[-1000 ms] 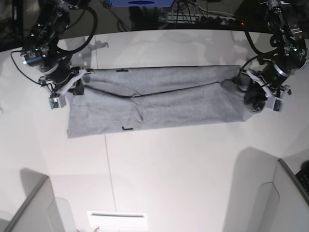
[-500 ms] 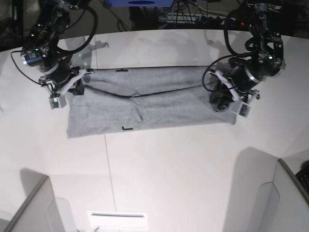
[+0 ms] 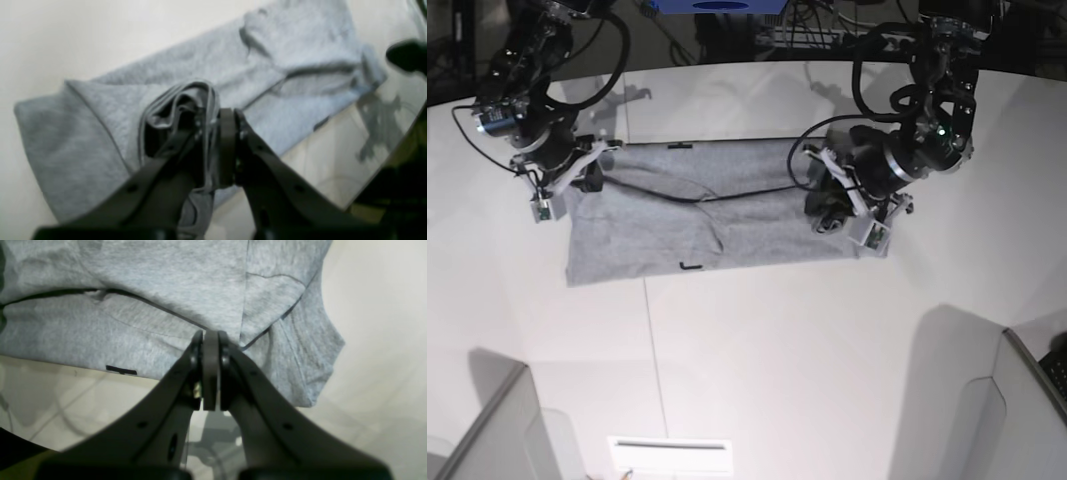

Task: Fold the T-shirt properly
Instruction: 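Fold the strip end with the left gripper toward the right gripper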

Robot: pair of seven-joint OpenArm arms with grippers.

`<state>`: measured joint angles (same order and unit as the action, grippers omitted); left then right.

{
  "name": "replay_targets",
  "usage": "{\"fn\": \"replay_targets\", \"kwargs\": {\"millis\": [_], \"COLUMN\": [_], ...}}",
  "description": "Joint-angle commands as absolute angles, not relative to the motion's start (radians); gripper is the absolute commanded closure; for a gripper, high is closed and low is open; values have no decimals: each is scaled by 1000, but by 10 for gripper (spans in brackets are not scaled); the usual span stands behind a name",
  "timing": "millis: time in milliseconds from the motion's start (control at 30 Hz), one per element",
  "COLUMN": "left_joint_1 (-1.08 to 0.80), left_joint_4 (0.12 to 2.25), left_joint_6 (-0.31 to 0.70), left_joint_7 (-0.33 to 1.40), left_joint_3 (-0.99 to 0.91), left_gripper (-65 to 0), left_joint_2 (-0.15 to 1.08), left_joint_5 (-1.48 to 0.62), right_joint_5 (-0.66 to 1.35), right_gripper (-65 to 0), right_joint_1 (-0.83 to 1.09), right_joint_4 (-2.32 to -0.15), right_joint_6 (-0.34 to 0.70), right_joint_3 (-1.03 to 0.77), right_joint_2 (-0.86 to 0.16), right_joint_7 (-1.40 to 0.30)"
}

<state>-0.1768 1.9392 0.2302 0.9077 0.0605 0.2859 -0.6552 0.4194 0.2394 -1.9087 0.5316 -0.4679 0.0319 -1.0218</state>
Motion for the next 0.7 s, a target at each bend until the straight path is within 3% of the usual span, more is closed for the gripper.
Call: {"fn": "replay_targets", "kwargs": {"millis": [0,367,667], "left_joint_1": [-156,-79,-65], "left_joint_4": [1952,1919,1888], "left_joint_6": [226,150,150], "left_joint_7": [885,885,883], "left_joint_3": [64,199,216], "left_gripper": [0,0,0], "left_joint_2": [278,243,240], "left_joint_5": [-674,-674,-674], "right_joint_5": [437,438,438], "right_gripper": [0,0,0], "right_joint_1": [232,234,234], "right_joint_4": [-1923,-1925,-1925], "right_joint_6": [529,529,529], "right_joint_3": [-472,-472,-472], "right_joint_2": [25,27,27], "right_joint_7": [-1003,-1004,-1004]}}
